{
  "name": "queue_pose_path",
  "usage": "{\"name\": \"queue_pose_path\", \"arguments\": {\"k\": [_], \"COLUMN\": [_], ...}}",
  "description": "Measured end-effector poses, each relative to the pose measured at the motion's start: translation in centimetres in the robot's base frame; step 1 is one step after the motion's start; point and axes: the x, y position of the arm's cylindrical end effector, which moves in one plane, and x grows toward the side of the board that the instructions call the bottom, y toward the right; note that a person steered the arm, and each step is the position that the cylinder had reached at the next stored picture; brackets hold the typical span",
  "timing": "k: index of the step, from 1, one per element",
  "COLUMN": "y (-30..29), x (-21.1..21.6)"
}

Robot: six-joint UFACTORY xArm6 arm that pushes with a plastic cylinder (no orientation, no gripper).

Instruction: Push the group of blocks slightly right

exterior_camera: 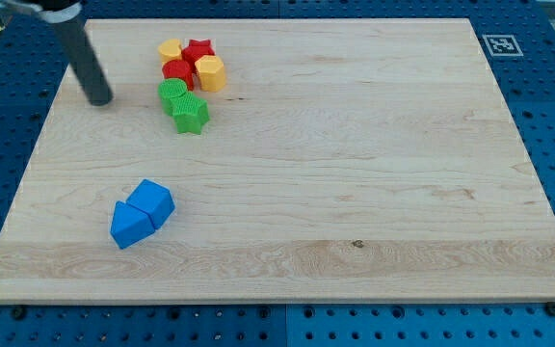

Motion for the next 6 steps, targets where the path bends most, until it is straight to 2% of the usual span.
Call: {"name": "queue_pose_path", "arguments": {"k": [2, 4, 6], "y": [6.7, 10.8, 10.9], "x": [-4.6, -4.5, -2.7]}}
